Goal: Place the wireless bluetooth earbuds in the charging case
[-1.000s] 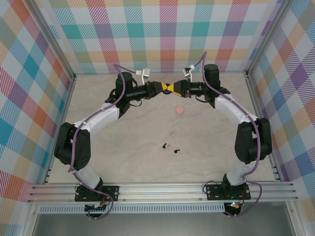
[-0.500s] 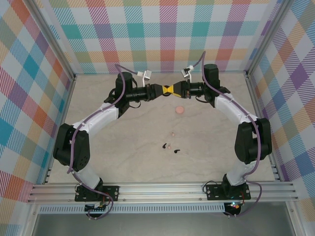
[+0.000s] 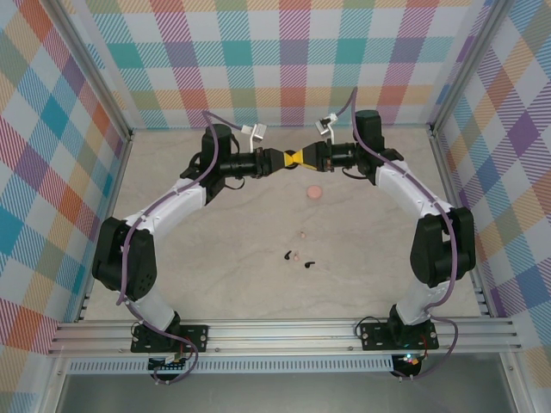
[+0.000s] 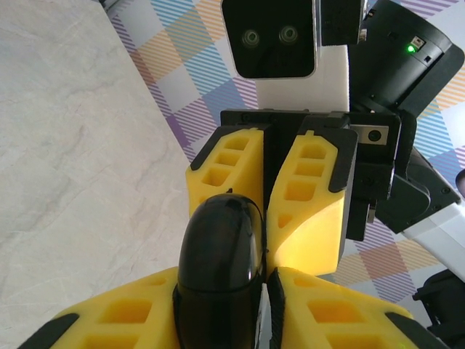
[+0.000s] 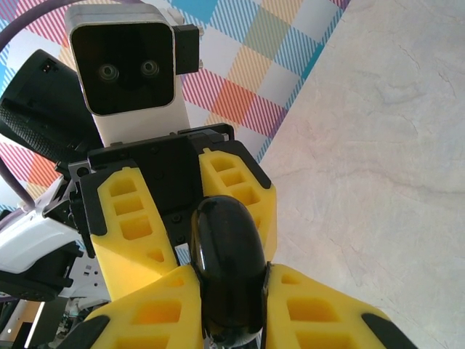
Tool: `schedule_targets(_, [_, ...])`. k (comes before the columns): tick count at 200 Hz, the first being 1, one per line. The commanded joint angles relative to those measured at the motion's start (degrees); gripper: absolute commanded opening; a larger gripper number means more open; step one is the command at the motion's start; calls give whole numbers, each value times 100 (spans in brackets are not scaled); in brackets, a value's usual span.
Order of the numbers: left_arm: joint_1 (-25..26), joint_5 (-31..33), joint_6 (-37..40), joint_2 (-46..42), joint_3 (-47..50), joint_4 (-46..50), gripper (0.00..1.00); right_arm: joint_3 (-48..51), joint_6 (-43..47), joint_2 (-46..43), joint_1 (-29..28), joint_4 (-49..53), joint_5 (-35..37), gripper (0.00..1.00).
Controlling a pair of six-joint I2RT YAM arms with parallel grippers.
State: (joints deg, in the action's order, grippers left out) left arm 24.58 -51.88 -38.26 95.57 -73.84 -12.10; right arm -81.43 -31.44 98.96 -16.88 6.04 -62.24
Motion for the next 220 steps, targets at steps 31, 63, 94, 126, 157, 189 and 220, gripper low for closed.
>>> schedule_targets(31, [104,-242,137,-118,-218,39,20,-330,443,-103,-307,351,-50,25])
schedule_targets(63, [109,-108,389,-97,-311,399,14,-371,593,-292,-313,605,372,41])
schedule_targets(94, [108,402,916,-278,-227,543,13,-444,1093,-606,-315,1418,1278,52])
schedule_targets(126, [109,791,1481,-609,306,-393,13,-383,1487,-1009,-315,1958,1941,56])
schedule_targets(157, [109,637,2243,-716,371,-505,15,-409,1846,-1342,-315,2362,2106,60])
schedule_targets(189, [130,283,2735,-846,676,-1256,22,-424,2115,-1567,-363,2670,2166,62])
schedule_targets(220, [191,45,3404,-1033,740,-1159,21,-440,2263,-1686,-438,2856,2383,62])
